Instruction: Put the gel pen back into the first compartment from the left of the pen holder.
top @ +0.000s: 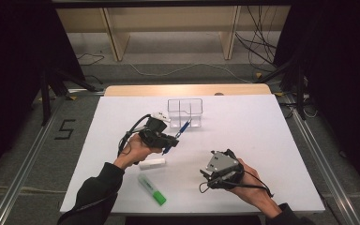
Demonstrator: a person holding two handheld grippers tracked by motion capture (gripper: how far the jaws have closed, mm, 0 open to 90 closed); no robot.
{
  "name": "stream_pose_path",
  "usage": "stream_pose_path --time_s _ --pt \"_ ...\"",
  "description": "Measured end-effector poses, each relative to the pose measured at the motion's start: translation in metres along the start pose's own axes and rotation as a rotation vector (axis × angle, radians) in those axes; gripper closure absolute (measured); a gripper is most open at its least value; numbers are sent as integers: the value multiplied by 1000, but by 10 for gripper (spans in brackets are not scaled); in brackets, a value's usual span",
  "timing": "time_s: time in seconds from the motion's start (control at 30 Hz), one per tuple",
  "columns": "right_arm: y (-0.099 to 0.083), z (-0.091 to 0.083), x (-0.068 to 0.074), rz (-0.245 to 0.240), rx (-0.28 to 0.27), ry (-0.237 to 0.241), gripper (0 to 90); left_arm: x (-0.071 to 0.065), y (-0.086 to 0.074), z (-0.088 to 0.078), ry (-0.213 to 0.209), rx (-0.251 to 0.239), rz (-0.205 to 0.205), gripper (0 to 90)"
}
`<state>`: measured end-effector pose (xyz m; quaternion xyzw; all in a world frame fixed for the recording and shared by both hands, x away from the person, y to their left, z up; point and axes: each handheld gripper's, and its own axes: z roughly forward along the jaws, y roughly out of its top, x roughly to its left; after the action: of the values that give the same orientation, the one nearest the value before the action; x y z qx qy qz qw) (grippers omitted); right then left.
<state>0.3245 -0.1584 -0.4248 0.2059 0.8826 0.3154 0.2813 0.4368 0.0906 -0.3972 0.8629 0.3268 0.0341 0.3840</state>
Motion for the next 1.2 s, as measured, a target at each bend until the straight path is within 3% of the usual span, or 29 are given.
stream_pose_path --time_s 0.17,0.27,0.4,0.53,0.73,0.93,1.2 --pt "-5 0 -3 57 -9 25 309 5 1 -6 41 -95 -27 789" --pt "-6 -3 -5 103 -48 35 297 7 1 -9 77 -148 -54 789" --pt "-9 -7 -13 244 -103 104 260 12 1 -12 115 -225 -90 789" --pt "-15 -10 -20 339 -138 152 236 19 1 -12 129 -262 -121 789" --pt "-20 -12 -23 385 -156 171 219 29 1 -10 155 -293 -155 789" --pt "-22 -13 -20 372 -150 168 220 36 6 -8 187 -339 -195 789" --pt "-23 -16 -21 387 -169 180 218 46 21 -5 220 -395 -212 788"
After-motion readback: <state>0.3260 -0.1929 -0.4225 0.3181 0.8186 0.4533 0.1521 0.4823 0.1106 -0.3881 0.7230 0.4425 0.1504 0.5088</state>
